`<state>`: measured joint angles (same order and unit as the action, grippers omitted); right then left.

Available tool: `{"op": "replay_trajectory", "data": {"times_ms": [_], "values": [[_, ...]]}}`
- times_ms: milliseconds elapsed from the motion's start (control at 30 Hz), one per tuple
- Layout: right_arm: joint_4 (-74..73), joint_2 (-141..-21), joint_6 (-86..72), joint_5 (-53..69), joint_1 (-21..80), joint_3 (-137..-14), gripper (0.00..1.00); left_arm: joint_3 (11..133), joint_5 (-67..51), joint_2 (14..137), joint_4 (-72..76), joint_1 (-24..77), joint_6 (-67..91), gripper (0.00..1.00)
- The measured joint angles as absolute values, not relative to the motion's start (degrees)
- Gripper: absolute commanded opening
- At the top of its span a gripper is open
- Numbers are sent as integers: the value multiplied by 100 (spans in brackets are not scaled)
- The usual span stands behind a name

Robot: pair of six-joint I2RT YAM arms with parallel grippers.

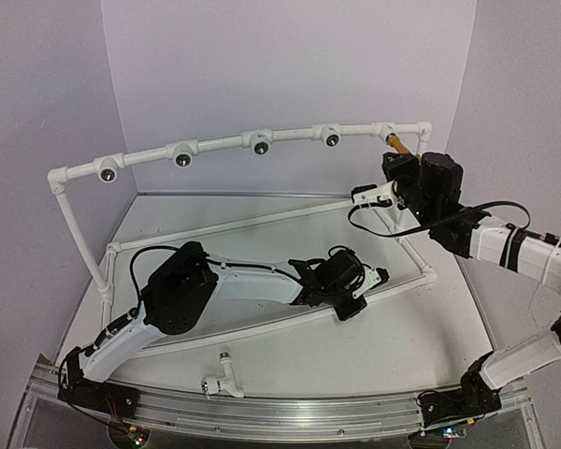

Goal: Install the water faucets
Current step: Screw the water faucet onto the adaptor.

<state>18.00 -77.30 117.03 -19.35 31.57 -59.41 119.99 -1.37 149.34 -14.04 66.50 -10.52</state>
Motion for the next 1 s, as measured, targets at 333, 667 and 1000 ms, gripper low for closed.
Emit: {"op": "replay_trajectory", "data": {"times_ms": [333,667,1000], "values": [[1825,-7876,9324,-2193,3286,-6222,5,12007,-126,14964,-1325,6648,-1052,0],[565,-7734,3616,-1525,3086,-7138,0,12033,-126,14977,-1324,6648,-1052,0],[630,-7432,-3211,939,1551,-7020,14,12029,-126,14977,-1301,6648,-1052,0]]}}
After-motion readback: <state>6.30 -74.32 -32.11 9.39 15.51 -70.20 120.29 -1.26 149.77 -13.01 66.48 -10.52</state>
